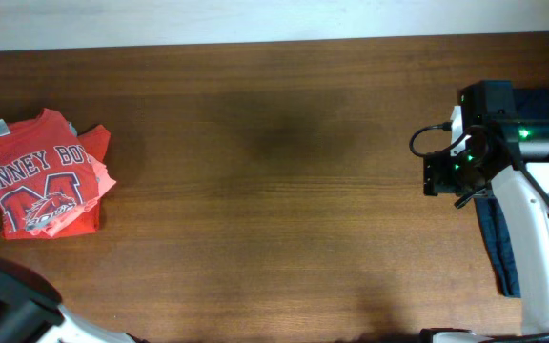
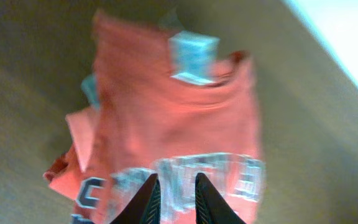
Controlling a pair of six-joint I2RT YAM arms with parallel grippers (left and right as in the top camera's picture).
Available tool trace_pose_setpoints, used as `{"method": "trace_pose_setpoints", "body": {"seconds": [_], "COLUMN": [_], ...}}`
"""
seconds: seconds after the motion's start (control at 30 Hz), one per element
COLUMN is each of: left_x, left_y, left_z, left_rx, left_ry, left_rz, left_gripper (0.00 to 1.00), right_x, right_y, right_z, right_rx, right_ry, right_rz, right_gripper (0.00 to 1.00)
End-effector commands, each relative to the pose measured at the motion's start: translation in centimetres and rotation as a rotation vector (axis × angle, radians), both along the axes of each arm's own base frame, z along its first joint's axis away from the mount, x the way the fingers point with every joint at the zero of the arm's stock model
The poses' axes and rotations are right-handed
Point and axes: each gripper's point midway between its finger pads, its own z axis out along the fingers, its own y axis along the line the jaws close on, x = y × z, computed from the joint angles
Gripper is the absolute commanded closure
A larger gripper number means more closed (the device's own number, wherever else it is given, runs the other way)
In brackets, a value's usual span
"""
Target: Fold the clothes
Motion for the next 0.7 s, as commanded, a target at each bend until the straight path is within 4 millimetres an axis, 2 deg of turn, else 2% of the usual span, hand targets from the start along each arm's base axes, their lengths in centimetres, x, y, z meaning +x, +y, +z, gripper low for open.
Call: {"method": "trace_pose_setpoints", "body": {"seconds": [0.0, 0.07, 0.13, 0.3, 0.43, 0.5, 0.53, 0.6, 0.67], "left_x": [0.6, 1.0, 1.3, 1.2, -0.6, -1.5, -2.7, -4.0, -4.5], "left_y": [-3.0, -3.6, -3.7, -2.9, -2.0, -1.2, -0.4, 0.1, 0.3], "left_z": [5.3, 4.9, 3.6, -2.4, -7.1, -9.3, -11.2, -12.9, -13.8], "left_rx": [0.016, -0.06, -0.125, -0.262, -0.303, -0.269, -0.218, -0.183, -0.182], "left_ry": [-0.115, -0.113, -0.099, -0.05, -0.01, 0.015, 0.057, 0.1, 0.101], "left_rz": [0.005, 0.078, 0.141, 0.297, 0.373, 0.409, 0.452, 0.489, 0.496], "left_gripper": [0.8, 0.8, 0.8, 0.81, 0.81, 0.81, 0.8, 0.79, 0.79], "right_x": [0.3, 0.3, 0.2, -0.2, -0.2, -0.3, -0.3, -0.3, -0.4], "right_y": [-0.1, -0.1, -0.1, 0.0, 0.0, 0.0, 0.0, 0.0, 0.0], "right_z": [0.6, 0.6, 0.6, 0.5, 0.4, 0.4, 0.4, 0.4, 0.4], "right_rx": [0.002, 0.002, 0.002, 0.003, 0.003, 0.003, 0.004, 0.004, 0.005], "right_ry": [-0.022, -0.021, -0.019, -0.003, 0.0, 0.004, 0.005, 0.005, 0.008], "right_rz": [-0.006, -0.006, -0.006, -0.006, -0.006, -0.006, -0.007, -0.007, -0.009], "right_gripper": [0.25, 0.25, 0.25, 0.25, 0.25, 0.25, 0.25, 0.25, 0.25]}}
